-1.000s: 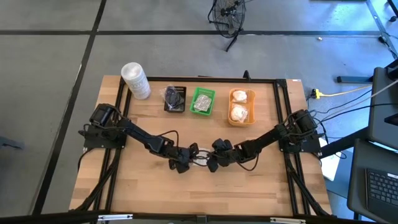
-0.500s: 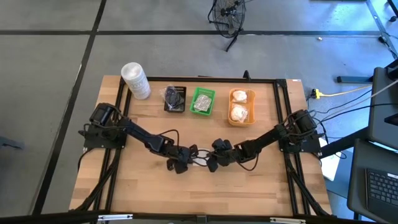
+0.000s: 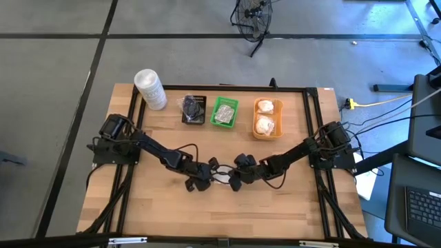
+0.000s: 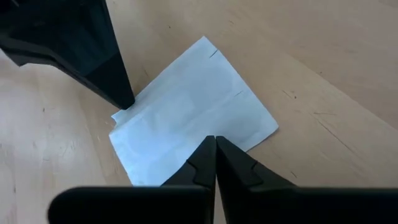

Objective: Pick & Place Travel size toiletries
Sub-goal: Put the white bandage pack into the green bin

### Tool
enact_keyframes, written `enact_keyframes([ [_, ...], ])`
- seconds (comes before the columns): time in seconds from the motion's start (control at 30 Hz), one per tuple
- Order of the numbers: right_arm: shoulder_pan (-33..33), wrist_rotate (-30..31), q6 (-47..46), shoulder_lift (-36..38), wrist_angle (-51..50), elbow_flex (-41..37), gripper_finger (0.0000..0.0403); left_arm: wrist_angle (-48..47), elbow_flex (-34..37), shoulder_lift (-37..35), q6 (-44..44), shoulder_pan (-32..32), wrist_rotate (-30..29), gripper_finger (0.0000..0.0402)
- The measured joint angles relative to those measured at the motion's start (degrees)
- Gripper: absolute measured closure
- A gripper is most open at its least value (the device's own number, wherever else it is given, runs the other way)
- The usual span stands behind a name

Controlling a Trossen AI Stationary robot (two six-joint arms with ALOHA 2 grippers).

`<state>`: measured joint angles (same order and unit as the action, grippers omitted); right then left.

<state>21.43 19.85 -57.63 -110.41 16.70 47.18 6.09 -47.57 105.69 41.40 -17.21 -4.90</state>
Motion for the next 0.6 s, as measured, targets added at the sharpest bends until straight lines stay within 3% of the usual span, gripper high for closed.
enact_keyframes([
  [0.23, 0.07, -0.78, 3.44, 0.13, 0.35, 0.02, 0.0377, -1.09, 0.24, -2.19, -0.67, -2.54, -3.68, 0.0400],
  [0.6, 0.19, -1.85, 5.92, 1.27, -0.12, -0.09, 0.0398, -1.26, 0.17, -2.56, -1.44, -3.37, -5.93, 0.0400],
])
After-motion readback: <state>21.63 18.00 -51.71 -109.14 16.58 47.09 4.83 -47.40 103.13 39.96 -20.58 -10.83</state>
